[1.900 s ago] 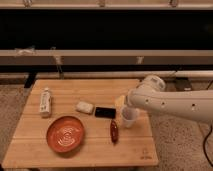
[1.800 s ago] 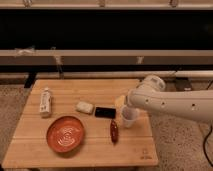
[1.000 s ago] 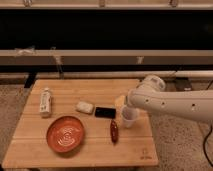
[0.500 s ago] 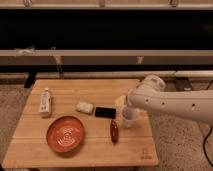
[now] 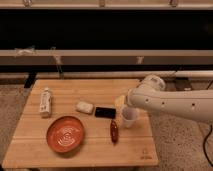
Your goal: Place the pepper in the ceramic cup
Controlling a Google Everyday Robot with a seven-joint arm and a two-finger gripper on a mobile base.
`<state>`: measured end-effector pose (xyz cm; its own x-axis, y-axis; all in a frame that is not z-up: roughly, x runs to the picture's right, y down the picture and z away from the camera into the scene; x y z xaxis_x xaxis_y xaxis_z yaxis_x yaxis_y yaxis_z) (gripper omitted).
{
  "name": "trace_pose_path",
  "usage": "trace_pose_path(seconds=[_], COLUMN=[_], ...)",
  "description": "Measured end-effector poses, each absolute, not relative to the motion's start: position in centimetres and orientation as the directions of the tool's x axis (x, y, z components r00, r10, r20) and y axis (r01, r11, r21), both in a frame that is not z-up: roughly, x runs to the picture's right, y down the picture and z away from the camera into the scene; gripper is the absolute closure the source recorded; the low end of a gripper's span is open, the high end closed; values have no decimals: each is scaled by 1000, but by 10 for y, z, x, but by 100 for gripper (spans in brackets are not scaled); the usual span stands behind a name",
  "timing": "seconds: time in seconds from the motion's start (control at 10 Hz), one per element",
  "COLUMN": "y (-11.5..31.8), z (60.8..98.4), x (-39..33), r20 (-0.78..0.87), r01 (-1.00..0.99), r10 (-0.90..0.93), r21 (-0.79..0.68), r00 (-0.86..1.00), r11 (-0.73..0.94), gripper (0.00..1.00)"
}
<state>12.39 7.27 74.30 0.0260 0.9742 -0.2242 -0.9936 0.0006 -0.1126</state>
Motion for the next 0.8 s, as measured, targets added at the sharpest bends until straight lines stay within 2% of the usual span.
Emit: trace_pose_path(seconds=[0.3, 0.6, 0.8], y=[92, 135, 165], z=[710, 657, 635], x=[106, 90, 82], r20=[-235, -281, -328], r01=[-988, -976, -966], r10=[967, 945, 922], r21=[-140, -186, -219], r00=[94, 165, 206], r11=[62, 115, 138], gripper=[20, 20, 20])
